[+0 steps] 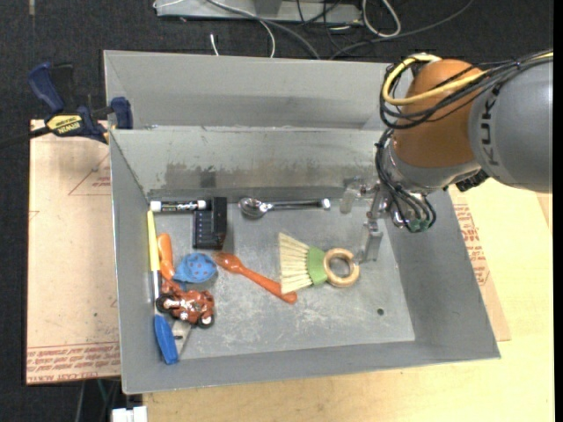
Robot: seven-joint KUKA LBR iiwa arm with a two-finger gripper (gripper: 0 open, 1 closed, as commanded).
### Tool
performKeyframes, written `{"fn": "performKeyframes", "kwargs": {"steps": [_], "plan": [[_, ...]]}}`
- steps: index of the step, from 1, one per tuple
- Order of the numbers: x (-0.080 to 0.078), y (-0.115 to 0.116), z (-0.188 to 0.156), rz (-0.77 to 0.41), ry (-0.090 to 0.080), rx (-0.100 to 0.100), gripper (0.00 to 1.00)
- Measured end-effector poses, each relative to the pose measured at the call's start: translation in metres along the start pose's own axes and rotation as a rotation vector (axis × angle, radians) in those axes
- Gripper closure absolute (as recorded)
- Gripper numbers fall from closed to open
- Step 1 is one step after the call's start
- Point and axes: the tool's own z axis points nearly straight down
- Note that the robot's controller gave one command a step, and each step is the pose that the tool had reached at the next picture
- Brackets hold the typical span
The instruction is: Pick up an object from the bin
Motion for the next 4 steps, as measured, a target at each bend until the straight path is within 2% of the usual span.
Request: {"fn": "performKeyframes", "kwargs": {"steps": [1, 2, 3, 4], "plan": [[-0.001, 0.0, -0.005, -0.001, -0.007, 0.001, 0.0], [0.051, 0.006, 0.06, 0.042, -0.008, -0.001, 0.0], [0.061, 0.04, 0.072, 0.192, -0.026, -0.001, 1.0], [0.061, 0.04, 0.071, 0.192, -0.027, -0.001, 1.0]]}}
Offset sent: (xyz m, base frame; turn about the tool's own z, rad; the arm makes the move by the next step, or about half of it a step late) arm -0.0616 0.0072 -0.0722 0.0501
